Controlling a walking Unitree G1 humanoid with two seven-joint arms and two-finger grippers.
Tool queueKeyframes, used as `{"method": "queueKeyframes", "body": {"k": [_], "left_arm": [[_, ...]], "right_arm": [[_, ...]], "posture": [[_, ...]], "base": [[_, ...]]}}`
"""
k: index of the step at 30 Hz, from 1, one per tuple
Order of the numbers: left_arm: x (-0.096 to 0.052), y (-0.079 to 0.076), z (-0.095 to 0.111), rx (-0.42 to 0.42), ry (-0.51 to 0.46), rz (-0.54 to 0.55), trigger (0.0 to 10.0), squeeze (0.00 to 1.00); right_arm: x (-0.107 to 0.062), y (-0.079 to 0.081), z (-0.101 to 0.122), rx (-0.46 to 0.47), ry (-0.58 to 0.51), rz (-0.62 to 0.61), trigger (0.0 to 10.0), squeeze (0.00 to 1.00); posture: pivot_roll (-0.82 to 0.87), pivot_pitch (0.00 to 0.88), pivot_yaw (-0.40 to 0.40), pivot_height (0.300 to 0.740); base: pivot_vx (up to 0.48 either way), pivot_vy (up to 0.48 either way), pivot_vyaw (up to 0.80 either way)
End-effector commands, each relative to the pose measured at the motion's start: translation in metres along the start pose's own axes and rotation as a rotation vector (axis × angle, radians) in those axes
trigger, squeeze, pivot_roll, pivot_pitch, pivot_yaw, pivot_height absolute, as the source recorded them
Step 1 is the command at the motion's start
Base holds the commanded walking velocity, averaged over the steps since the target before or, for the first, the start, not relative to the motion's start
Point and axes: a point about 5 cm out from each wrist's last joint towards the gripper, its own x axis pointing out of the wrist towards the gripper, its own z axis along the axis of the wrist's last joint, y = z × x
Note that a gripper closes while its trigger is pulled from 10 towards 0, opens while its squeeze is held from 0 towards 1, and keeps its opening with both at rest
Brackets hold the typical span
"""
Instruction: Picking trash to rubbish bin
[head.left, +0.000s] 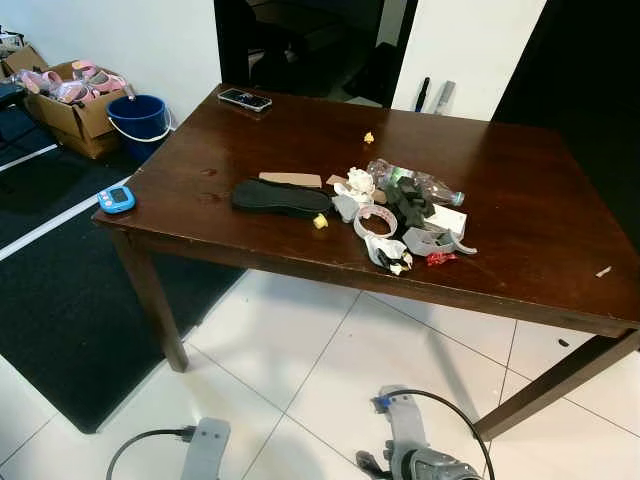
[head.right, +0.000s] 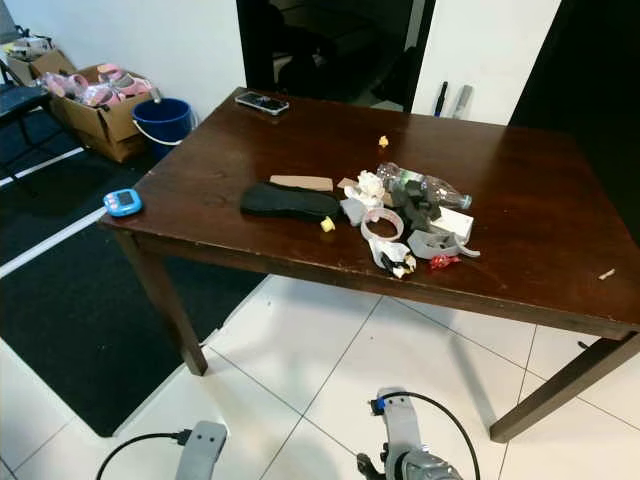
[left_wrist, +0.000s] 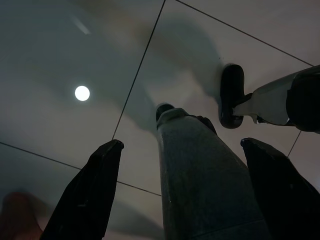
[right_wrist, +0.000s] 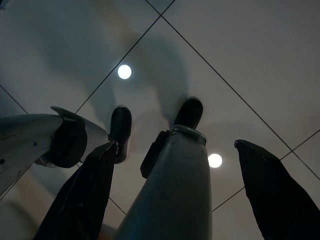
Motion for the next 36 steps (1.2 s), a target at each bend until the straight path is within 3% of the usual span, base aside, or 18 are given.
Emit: {"method": "queueKeyframes", "body": {"k": [1, 36], "left_arm": [[0.0001, -0.0016, -0.0028, 0.0, 0.01, -0.001, 10.0, 0.0], [0.0012, -0.0085, -0.0053, 0.0, 0.015, -0.021, 10.0, 0.0]], "right_arm": [[-0.0003, -0.0015, -0.0009, -0.01, 0.013, -0.007, 10.0, 0.0], [-0.0018, -0.0055, -0.005, -0.007, 0.021, -0.015, 10.0, 0.0]], "posture": [[0.09, 0.022, -0.049, 0.74], [0.07, 0.042, -0.053, 0.74]], "base": [[0.0, 0.0, 0.0], [0.0, 0.0, 0.0]]}}
